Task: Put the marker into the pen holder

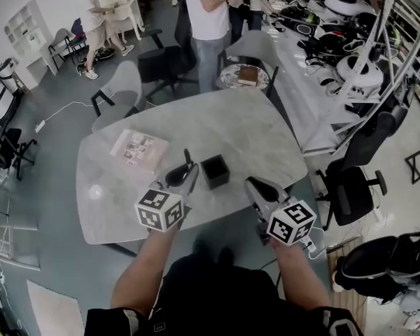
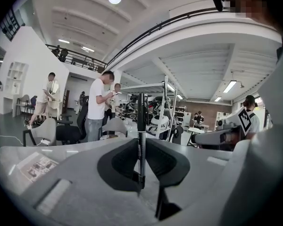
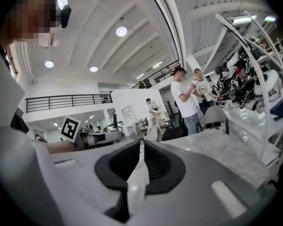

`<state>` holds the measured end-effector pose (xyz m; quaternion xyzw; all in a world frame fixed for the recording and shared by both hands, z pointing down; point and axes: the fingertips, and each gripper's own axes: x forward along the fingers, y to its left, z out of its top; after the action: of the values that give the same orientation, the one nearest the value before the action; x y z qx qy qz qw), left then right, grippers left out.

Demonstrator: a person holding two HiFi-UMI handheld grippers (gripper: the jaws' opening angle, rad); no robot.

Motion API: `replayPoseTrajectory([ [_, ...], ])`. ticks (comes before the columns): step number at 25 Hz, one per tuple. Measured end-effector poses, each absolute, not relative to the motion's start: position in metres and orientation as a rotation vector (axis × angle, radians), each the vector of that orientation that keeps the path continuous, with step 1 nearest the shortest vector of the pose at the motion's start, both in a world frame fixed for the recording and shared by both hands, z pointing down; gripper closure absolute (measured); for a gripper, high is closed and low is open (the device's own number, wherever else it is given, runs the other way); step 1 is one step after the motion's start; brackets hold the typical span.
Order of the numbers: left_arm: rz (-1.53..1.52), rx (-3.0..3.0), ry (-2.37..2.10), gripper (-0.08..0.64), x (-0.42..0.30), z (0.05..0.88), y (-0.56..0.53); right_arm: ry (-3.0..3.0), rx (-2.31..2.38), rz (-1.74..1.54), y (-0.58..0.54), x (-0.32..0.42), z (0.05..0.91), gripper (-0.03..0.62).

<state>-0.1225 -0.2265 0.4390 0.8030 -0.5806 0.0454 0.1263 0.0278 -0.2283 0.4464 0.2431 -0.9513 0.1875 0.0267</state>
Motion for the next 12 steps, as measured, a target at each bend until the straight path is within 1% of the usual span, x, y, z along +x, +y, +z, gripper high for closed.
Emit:
replayPoseTrajectory([
  [5,0.082,2.373,-1.645,0.505,-0.139,0.438,-0.253,-2.909,0.801,0.542,-0.256,0.014,0.444,0.565],
  [12,0.048,2.413,-1.541,0.505,-0.168,0.44,-0.274,-2.859,0.88,0.571,-0.273,-0.018,0.448,0.565],
])
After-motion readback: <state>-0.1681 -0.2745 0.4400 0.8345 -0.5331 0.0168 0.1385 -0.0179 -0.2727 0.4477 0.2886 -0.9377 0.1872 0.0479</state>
